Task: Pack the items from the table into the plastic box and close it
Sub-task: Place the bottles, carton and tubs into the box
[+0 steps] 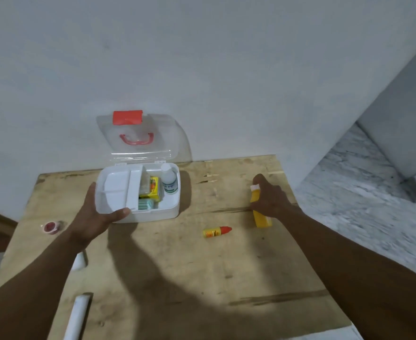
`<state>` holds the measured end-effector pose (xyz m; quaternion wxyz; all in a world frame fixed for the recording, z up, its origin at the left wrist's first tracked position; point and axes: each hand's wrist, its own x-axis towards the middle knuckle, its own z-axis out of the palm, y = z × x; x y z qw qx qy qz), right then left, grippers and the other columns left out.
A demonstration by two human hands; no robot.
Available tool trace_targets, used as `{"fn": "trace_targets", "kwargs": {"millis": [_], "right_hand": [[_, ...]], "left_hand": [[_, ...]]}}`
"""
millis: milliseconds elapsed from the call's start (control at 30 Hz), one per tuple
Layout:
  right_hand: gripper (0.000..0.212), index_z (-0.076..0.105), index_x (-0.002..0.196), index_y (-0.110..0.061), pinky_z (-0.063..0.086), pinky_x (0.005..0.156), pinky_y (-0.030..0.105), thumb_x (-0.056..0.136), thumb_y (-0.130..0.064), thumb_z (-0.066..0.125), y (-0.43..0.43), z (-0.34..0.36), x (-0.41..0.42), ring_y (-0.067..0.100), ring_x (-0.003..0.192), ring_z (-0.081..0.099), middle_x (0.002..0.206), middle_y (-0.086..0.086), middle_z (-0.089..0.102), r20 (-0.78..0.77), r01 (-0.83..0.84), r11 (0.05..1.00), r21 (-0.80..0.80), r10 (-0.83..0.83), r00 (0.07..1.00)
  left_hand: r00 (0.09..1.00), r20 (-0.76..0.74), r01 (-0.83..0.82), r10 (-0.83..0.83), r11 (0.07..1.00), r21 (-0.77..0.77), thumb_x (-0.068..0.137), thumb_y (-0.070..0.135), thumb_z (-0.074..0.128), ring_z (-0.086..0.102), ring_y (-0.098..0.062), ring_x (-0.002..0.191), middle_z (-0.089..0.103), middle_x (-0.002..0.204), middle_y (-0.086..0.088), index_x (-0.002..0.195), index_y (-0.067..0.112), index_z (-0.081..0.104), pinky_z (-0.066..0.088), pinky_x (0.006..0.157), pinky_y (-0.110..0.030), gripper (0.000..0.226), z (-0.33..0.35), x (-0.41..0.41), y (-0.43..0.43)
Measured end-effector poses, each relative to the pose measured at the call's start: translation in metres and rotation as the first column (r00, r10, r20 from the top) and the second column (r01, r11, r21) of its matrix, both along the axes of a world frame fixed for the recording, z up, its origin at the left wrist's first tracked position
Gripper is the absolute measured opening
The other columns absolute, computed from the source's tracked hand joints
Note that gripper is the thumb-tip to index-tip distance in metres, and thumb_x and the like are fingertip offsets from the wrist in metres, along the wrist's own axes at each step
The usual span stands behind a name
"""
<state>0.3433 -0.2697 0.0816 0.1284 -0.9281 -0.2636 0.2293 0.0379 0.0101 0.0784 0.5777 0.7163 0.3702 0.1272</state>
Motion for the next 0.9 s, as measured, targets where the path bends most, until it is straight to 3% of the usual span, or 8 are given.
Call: {"fn": "trace_targets", "kwargs": {"millis": [167,267,333,433,533,700,900], "right_hand": [[0.054,0.041,0.12,-0.027,0.048,0.066,0.035,0.075,-0.017,0.069,0.017,0.017,-0.039,0.035,0.074,0.06,0.075,0.004,0.058,0.064,-0.007,0.955,0.297,-0.012,0.998],[0.053,0.044,0.116,-0.028,0.058,0.07,0.043,0.074,-0.016,0.074,0.037,0.031,-0.068,0.033,0.072,0.066,0.081,0.008,0.066,0.101,-0.04,0.873,0.486,-0.01,0.995],[0.053,0.045,0.115,-0.025,0.06,0.069,0.039,0.074,-0.012,0.077,0.051,0.038,-0.089,0.028,0.073,0.068,0.085,0.006,0.067,0.116,-0.053,0.81,0.583,-0.019,0.993],[0.053,0.047,0.116,-0.021,0.058,0.067,0.022,0.075,-0.009,0.079,0.073,0.044,-0.118,0.023,0.075,0.069,0.09,0.002,0.066,0.119,-0.041,0.731,0.681,-0.055,0.991],[0.052,0.047,0.114,-0.025,0.054,0.066,0.012,0.075,-0.009,0.078,0.091,0.046,-0.142,0.018,0.072,0.067,0.088,-0.002,0.064,0.149,-0.049,0.672,0.739,-0.092,0.985],[0.057,0.046,0.113,-0.031,0.061,0.073,0.027,0.074,-0.007,0.08,0.117,0.043,-0.159,0.023,0.082,0.068,0.102,0.001,0.065,0.214,-0.126,0.629,0.767,-0.067,0.974],[0.051,0.052,0.116,-0.014,0.061,0.075,0.029,0.075,-0.007,0.081,0.139,0.024,-0.155,0.021,0.082,0.068,0.099,-0.004,0.063,0.277,-0.208,0.661,0.721,0.001,0.961]], "left_hand": [[0.997,0.048,-0.057,0.056,0.998,0.026,0.056,0.032,0.085,0.048,-0.02,0.119,0.047,0.132,0.005,0.134,0.033,0.034,0.053,0.079,-0.036,0.093,-0.009,-0.001,0.001],[0.998,0.039,-0.044,0.043,0.999,0.029,0.056,0.035,0.086,0.048,-0.02,0.122,0.047,0.132,0.006,0.137,0.03,0.033,0.05,0.092,-0.042,0.097,-0.015,-0.004,0.005],[0.999,0.038,-0.034,0.033,0.999,0.017,0.056,0.038,0.087,0.048,-0.021,0.122,0.048,0.132,0.005,0.138,0.029,0.032,0.049,0.095,-0.044,0.1,-0.017,-0.006,0.009],[0.999,0.018,-0.036,0.035,0.999,0.031,0.047,0.051,0.085,0.047,-0.024,0.125,0.048,0.137,0.003,0.143,0.028,0.027,0.045,0.102,-0.049,0.115,-0.019,-0.007,0.013],[0.999,-0.033,-0.034,0.035,0.999,0.01,0.048,0.052,0.083,0.043,-0.028,0.13,0.042,0.145,0.0,0.15,0.029,0.014,0.041,0.106,-0.051,0.125,-0.022,-0.008,0.016],[0.999,-0.04,-0.034,0.034,0.999,0.004,0.052,0.049,0.082,0.041,-0.031,0.133,0.038,0.15,-0.002,0.152,0.029,0.008,0.04,0.107,-0.051,0.126,-0.026,-0.006,0.017],[0.999,0.006,-0.046,0.046,0.998,0.03,0.057,0.044,0.083,0.047,-0.028,0.127,0.046,0.142,0.0,0.151,0.027,0.013,0.045,0.102,-0.048,0.119,-0.029,-0.006,0.015]]}}
